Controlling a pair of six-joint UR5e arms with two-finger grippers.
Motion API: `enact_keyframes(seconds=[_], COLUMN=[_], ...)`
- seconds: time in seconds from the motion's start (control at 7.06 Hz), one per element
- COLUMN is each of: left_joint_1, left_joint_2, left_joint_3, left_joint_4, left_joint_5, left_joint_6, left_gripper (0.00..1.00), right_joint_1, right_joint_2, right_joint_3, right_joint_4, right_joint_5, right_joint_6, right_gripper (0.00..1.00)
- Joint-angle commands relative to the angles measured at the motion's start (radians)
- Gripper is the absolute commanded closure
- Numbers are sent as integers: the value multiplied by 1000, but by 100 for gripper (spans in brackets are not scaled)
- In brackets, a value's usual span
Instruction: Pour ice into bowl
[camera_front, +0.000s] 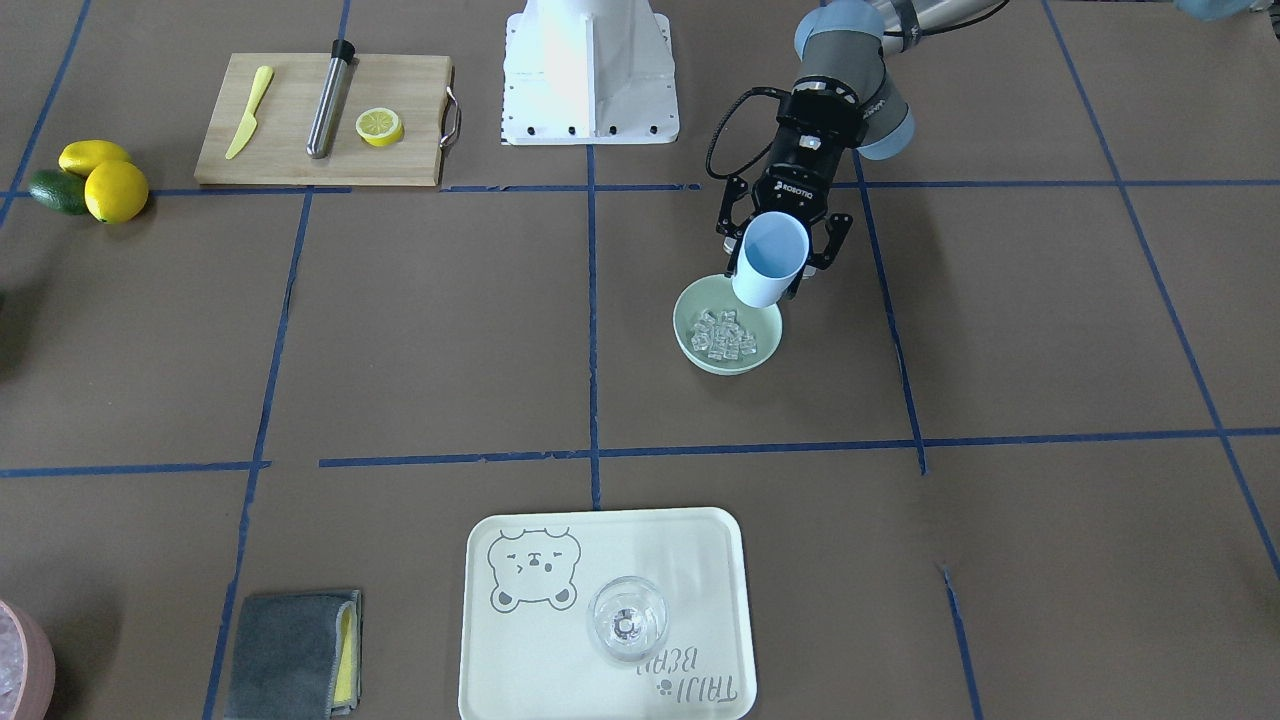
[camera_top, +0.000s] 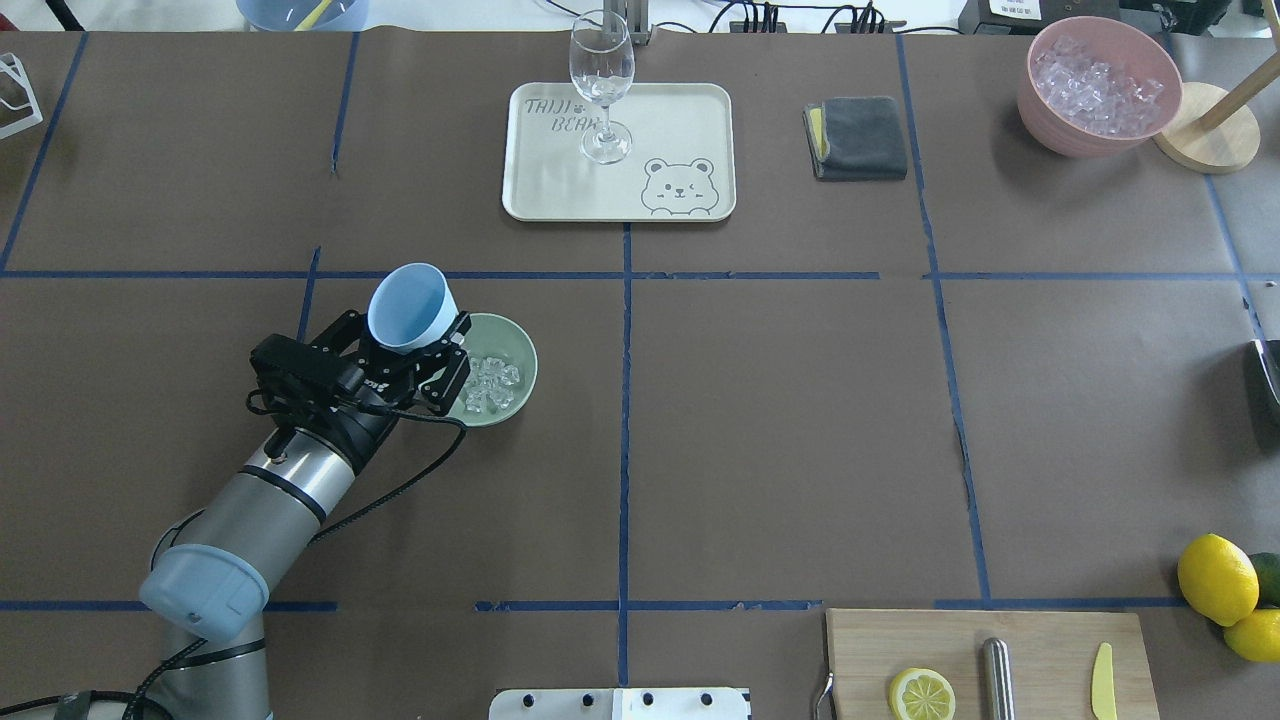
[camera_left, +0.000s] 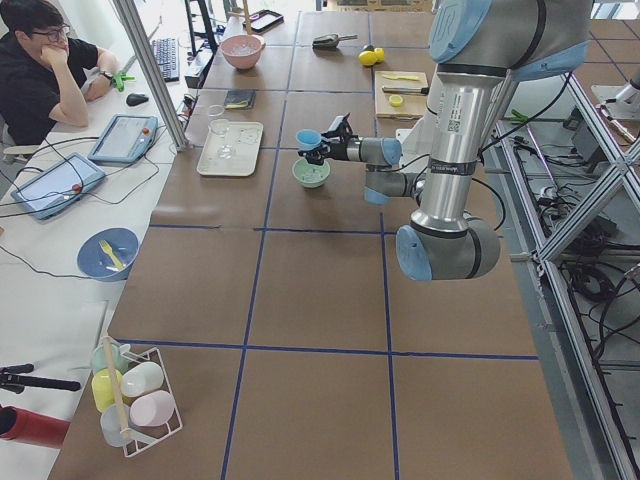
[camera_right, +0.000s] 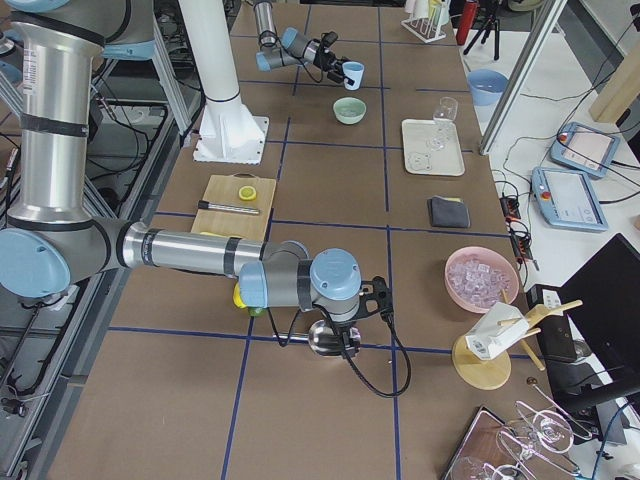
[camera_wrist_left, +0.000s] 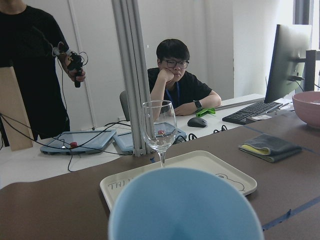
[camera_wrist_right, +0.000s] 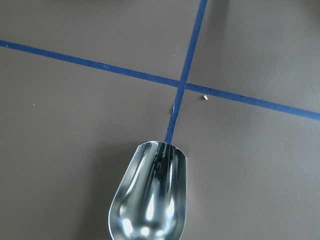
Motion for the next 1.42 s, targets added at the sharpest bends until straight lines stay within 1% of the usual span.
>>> enact_keyframes(seconds=[0.0,0.14,0.28,0.43,0.57,0.71,0.85,1.13,1.28], left_joint_1=[-42,-73,-105,-137,-149,-150,-150,-146,-143], left_joint_2=[114,208,279,347,390,409,410,398,392], left_joint_3=[-1,-1,-1,4,22,74,173,254,278], left_joint_4=[-1,-1,-7,-67,-85,-120,-201,-225,-224], left_joint_5=[-1,-3,-3,-3,-3,1,8,66,73], left_joint_6=[-152,-243,-253,-273,-318,-374,-392,-393,-391], left_gripper=[100,100,100,100,100,100,100,100,100], right_joint_1=[2,2,2,2,3,3,3,6,5], right_joint_2=[0,2,3,3,5,7,7,13,14], right_joint_3=[0,0,0,0,0,2,2,2,2], right_joint_4=[0,0,0,0,0,0,0,0,0], right_joint_5=[0,-1,0,0,0,0,0,-1,-1], right_joint_6=[0,2,2,2,2,2,2,2,0], right_gripper=[0,0,0,0,0,0,0,0,0])
